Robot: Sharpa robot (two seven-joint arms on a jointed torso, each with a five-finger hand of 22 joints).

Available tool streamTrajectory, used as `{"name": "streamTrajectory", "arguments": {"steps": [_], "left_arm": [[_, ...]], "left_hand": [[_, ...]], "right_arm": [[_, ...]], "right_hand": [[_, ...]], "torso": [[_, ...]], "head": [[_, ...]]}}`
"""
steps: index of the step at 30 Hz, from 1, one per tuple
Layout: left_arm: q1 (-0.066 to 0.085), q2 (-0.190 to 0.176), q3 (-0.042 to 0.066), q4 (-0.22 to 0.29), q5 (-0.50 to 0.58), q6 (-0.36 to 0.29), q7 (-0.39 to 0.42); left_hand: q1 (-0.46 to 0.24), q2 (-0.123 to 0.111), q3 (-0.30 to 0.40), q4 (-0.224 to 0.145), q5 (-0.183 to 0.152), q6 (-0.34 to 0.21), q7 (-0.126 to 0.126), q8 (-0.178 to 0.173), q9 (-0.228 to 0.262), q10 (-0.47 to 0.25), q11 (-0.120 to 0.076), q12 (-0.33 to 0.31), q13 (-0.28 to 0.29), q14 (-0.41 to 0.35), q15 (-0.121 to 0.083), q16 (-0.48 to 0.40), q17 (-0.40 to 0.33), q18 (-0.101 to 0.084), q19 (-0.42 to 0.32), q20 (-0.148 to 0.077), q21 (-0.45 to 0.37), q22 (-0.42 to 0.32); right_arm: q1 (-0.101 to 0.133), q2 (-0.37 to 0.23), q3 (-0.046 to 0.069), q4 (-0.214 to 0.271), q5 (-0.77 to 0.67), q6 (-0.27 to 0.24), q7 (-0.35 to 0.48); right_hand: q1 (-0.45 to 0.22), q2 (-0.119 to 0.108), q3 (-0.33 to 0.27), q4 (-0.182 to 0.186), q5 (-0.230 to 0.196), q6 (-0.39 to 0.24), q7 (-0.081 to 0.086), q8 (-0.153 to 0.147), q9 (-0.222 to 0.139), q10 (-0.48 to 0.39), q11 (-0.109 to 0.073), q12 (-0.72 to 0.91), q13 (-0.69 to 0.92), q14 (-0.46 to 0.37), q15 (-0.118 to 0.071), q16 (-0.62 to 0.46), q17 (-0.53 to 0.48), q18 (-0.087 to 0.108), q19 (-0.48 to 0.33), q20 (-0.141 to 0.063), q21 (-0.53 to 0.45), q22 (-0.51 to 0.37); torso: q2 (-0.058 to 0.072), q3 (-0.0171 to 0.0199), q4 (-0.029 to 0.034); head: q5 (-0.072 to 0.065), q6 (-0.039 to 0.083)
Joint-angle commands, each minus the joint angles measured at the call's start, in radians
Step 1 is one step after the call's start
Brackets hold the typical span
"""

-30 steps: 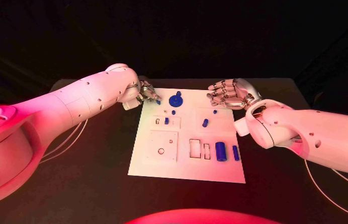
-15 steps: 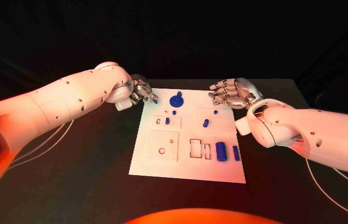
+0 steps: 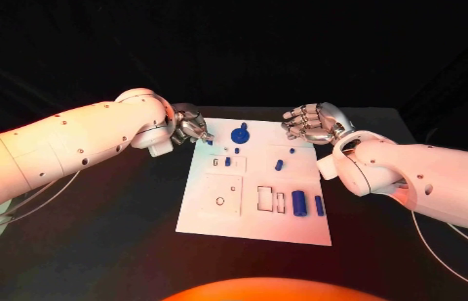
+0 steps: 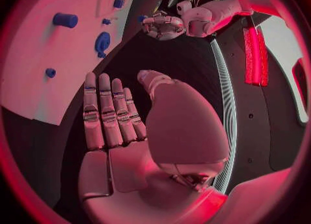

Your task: Assemble the parts on the task board

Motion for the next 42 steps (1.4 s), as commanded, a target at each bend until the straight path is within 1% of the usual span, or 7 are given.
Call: {"name": "streamTrajectory", "arguments": {"steps": [1, 7, 10, 19, 32, 36, 42], "left_arm": [[-0.003, -0.005, -0.006, 0.023, -0.093, -0.041, 0.021], [-0.014, -0.004, -0.019, 0.054, -0.165, -0.063, 0.035], [-0.019, -0.002, -0.024, 0.068, -0.199, -0.066, 0.039], [-0.028, 0.014, -0.039, 0.069, -0.253, -0.056, 0.043], [-0.041, 0.038, -0.044, 0.039, -0.243, -0.015, 0.037], [-0.046, 0.042, -0.045, 0.028, -0.235, 0.002, 0.035], [-0.048, 0.042, -0.045, 0.019, -0.215, 0.022, 0.032]], "left_hand": [[-0.004, 0.007, 0.162, -0.156, 0.006, 0.007, 0.001, 0.005, -0.001, 0.008, 0.001, 0.005, 0.001, 0.081, -0.009, 0.003, 0.18, -0.009, 0.008, -0.002, 0.007, 0.002], [-0.005, 0.001, 0.17, -0.161, 0.005, 0.012, -0.001, 0.004, -0.002, 0.014, 0.0, 0.008, 0.006, 0.081, -0.01, 0.004, 0.182, -0.011, 0.014, -0.003, 0.011, 0.011], [-0.005, -0.003, 0.174, -0.163, 0.005, 0.014, -0.001, 0.004, -0.003, 0.019, 0.0, 0.011, 0.012, 0.082, -0.011, 0.005, 0.184, -0.012, 0.017, -0.003, 0.014, 0.016], [-0.005, -0.005, 0.176, -0.164, 0.005, 0.016, -0.001, 0.003, -0.004, 0.021, -0.001, 0.013, 0.015, 0.082, -0.011, 0.006, 0.186, -0.012, 0.018, -0.004, 0.015, 0.018], [-0.006, -0.005, 0.177, -0.165, 0.005, 0.017, -0.002, 0.002, -0.004, 0.023, -0.001, 0.014, 0.017, 0.082, -0.011, 0.006, 0.186, -0.012, 0.018, -0.004, 0.016, 0.019], [-0.006, -0.005, 0.177, -0.165, 0.005, 0.017, -0.002, 0.002, -0.004, 0.023, -0.001, 0.014, 0.017, 0.082, -0.011, 0.006, 0.186, -0.012, 0.018, -0.004, 0.016, 0.019], [-0.006, -0.006, 0.179, -0.165, 0.004, 0.018, -0.002, 0.002, -0.005, 0.021, -0.001, 0.009, 0.009, 0.082, -0.011, 0.005, 0.183, -0.012, 0.017, -0.004, 0.015, 0.016]], "right_arm": [[-0.002, 0.001, 0.0, 0.001, -0.012, 0.016, 0.013], [-0.003, 0.002, 0.0, 0.001, -0.016, 0.017, 0.013], [-0.003, 0.001, 0.0, 0.001, -0.017, 0.018, 0.012], [-0.003, 0.001, 0.0, 0.003, -0.017, 0.016, 0.014], [-0.003, 0.001, 0.0, 0.005, -0.017, 0.016, 0.015], [-0.003, 0.0, 0.0, 0.005, -0.017, 0.016, 0.015], [-0.003, 0.0, 0.0, 0.005, -0.017, 0.015, 0.015]], "right_hand": [[-0.006, 0.005, -0.001, -0.003, 0.005, -0.004, 0.047, 0.003, -0.001, -0.006, 0.002, -0.001, -0.002, 0.001, 0.001, -0.007, -0.002, 0.013, -0.001, 0.002, -0.001, -0.002], [-0.006, 0.005, -0.001, -0.003, 0.005, -0.004, 0.047, 0.003, -0.001, -0.006, 0.002, -0.001, -0.002, 0.001, 0.001, -0.007, -0.002, 0.013, -0.001, 0.002, -0.001, -0.002], [-0.006, 0.005, -0.001, -0.004, 0.006, -0.004, 0.047, 0.003, -0.001, -0.006, 0.002, -0.001, -0.003, 0.001, 0.001, -0.007, -0.002, 0.013, -0.001, 0.002, -0.001, -0.003], [-0.006, 0.005, -0.001, -0.004, 0.006, -0.004, 0.047, 0.003, -0.001, -0.006, 0.002, -0.001, -0.003, 0.001, 0.001, -0.007, -0.002, 0.013, -0.001, 0.002, -0.001, -0.003], [-0.006, 0.005, -0.001, -0.004, 0.007, -0.004, 0.047, 0.003, -0.002, -0.006, 0.002, 0.0, -0.003, 0.001, 0.001, -0.008, -0.002, 0.013, -0.001, 0.002, -0.001, -0.004], [-0.006, 0.005, 0.0, -0.005, 0.008, -0.004, 0.047, 0.004, -0.002, -0.006, 0.002, 0.0, -0.004, 0.001, 0.001, -0.008, -0.002, 0.013, 0.0, 0.002, -0.001, -0.006], [-0.006, 0.005, 0.0, -0.005, 0.008, -0.004, 0.047, 0.004, -0.002, -0.006, 0.002, 0.0, -0.004, 0.001, 0.001, -0.008, -0.002, 0.013, 0.0, 0.002, -0.001, -0.006]], "torso": [[-0.001, 0.0006, 0.0011], [0.001, 0.0007, -0.0024], [0.002, 0.0018, -0.0028], [0.001, 0.0023, -0.0024], [0.001, 0.0014, -0.0021], [0.001, 0.002, -0.001], [0.001, 0.0011, -0.0016]], "head": [[0.005, 0.0], [0.009, -0.001], [0.01, -0.003], [0.01, -0.007], [0.01, -0.011], [0.009, -0.012], [0.011, -0.014]]}}
